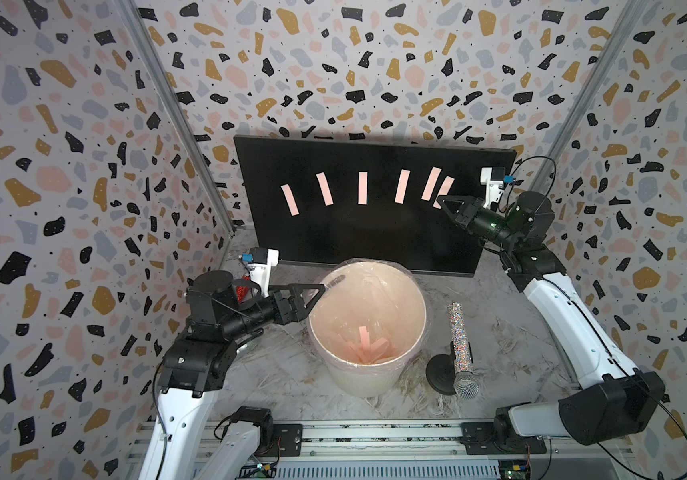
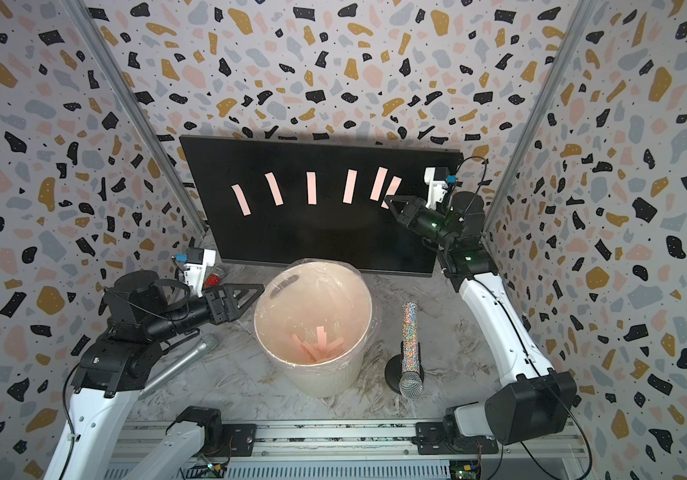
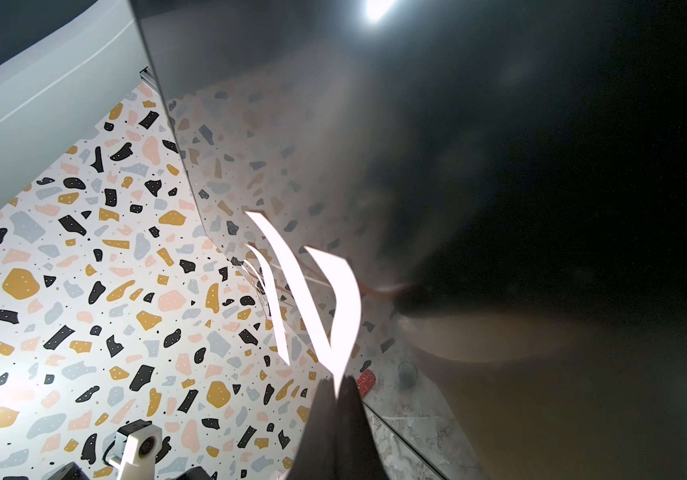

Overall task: Remove the sticky note from the monitor
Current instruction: Tear off the sticky note from the monitor.

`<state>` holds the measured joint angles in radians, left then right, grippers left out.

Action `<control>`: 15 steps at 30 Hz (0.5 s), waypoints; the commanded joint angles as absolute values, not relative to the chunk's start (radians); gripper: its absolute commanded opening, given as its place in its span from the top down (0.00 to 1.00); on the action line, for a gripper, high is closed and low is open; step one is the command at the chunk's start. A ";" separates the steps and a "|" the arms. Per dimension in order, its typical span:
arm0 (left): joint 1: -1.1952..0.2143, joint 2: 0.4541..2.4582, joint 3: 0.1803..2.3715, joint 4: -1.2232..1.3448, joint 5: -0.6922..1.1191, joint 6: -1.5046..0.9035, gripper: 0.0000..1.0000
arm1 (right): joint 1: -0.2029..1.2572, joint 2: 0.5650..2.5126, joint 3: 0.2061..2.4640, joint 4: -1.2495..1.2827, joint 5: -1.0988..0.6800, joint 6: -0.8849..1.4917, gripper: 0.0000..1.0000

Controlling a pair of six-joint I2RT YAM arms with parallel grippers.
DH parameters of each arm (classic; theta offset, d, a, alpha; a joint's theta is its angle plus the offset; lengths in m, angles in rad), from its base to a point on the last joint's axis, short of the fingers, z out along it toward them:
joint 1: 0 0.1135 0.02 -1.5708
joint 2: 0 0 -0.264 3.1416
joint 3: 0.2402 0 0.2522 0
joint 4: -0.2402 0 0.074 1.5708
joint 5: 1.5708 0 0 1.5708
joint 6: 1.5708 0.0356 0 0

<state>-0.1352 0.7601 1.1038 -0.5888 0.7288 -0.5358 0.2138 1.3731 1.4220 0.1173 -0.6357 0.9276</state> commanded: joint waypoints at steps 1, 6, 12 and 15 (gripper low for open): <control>-0.140 0.753 1.106 -0.548 0.744 -0.534 0.01 | 0.212 1.331 1.410 0.082 -0.633 0.943 1.00; -0.140 0.749 1.108 -0.560 0.743 -0.534 0.00 | 0.213 1.298 1.396 0.054 -0.649 0.937 1.00; -0.141 0.749 1.111 -0.573 0.741 -0.534 0.01 | 0.213 1.260 1.389 0.022 -0.668 0.930 1.00; -0.140 0.750 1.112 -0.577 0.739 -0.533 0.00 | 0.213 1.237 1.383 0.007 -0.681 0.929 1.00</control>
<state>-0.1352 0.7574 1.1038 -0.5961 0.7284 -0.5362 0.2134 1.2877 1.3884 0.0189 -0.6529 0.9344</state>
